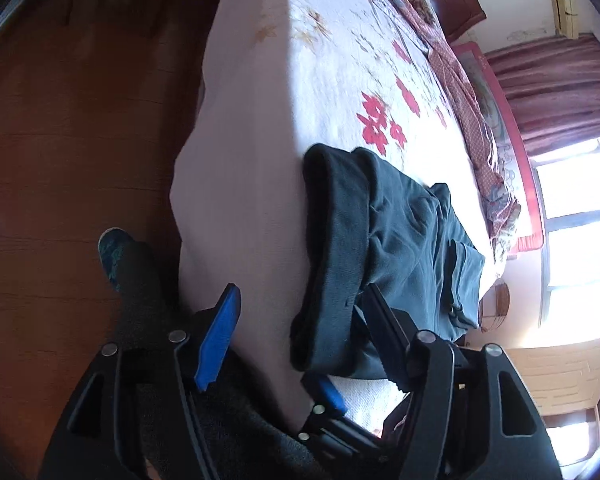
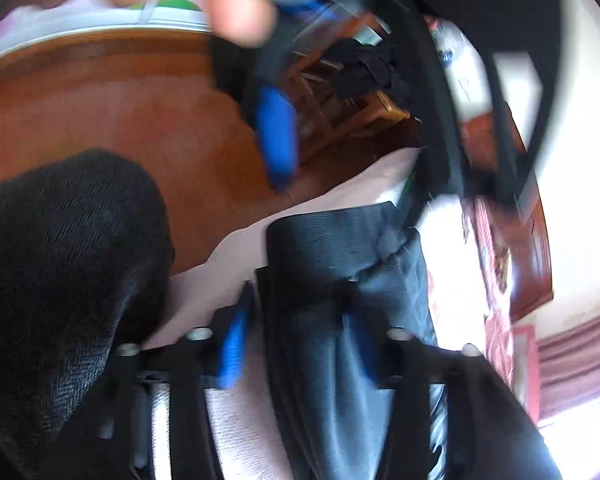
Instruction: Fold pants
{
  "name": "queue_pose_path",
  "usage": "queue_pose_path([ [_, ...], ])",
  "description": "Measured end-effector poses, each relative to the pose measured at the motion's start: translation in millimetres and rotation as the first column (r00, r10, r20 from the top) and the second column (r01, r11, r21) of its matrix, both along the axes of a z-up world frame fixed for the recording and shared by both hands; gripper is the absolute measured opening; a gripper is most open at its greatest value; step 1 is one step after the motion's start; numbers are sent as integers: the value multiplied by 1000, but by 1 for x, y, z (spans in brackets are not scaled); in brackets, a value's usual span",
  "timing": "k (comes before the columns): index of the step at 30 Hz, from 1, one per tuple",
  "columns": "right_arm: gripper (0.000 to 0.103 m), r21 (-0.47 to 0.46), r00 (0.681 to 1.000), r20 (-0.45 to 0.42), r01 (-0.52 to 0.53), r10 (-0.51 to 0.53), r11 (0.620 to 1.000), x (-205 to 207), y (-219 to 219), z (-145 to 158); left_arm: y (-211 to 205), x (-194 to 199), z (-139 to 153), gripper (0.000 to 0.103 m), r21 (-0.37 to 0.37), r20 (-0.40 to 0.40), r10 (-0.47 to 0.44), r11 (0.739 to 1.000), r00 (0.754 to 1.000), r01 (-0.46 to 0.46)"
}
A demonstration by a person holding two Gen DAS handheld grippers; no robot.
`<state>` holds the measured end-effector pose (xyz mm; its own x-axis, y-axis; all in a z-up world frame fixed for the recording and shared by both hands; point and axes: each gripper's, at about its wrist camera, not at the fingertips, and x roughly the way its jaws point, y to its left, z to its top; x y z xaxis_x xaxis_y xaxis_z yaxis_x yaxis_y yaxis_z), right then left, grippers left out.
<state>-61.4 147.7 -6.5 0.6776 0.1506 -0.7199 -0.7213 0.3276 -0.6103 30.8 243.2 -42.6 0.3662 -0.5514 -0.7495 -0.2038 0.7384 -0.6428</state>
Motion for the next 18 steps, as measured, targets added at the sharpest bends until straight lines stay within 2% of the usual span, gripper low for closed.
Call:
queue_pose_path([
  [3,28,122,984,-158,104,-84,987,20,-7,21,24,-19,4,69,23,1,68,997,998,-68],
  [5,23,235,939,-315,220,-140,947,40,-20,38,35,-31,6,71,13,1,104,995,995,-104],
  [6,22,296,898,-410,296,-159,908,57,-28,49,39,-36,8,73,13,2,123,992,992,-123],
  [7,21,354,847,-506,376,-163,856,70,-40,57,42,-41,10,73,11,9,136,991,991,-136],
  [9,20,446,740,-659,528,-134,723,99,-75,75,43,-46,15,75,6,15,147,989,989,-147],
  [10,20,478,704,-701,584,-115,656,110,-94,83,42,-48,19,78,7,21,148,989,989,-148],
  [12,19,532,656,-752,665,-69,524,126,-135,101,34,-47,27,80,10,35,136,991,990,-137],
  [14,19,567,623,-782,730,-29,383,139,-183,117,19,-41,38,80,3,52,106,994,993,-107],
  [15,19,585,618,-786,750,-10,310,145,-211,127,11,-37,43,80,-2,64,89,996,994,-89],
  [18,19,641,644,-765,760,8,104,143,-292,150,-27,-24,62,81,0,100,12,1000,995,-12],
])
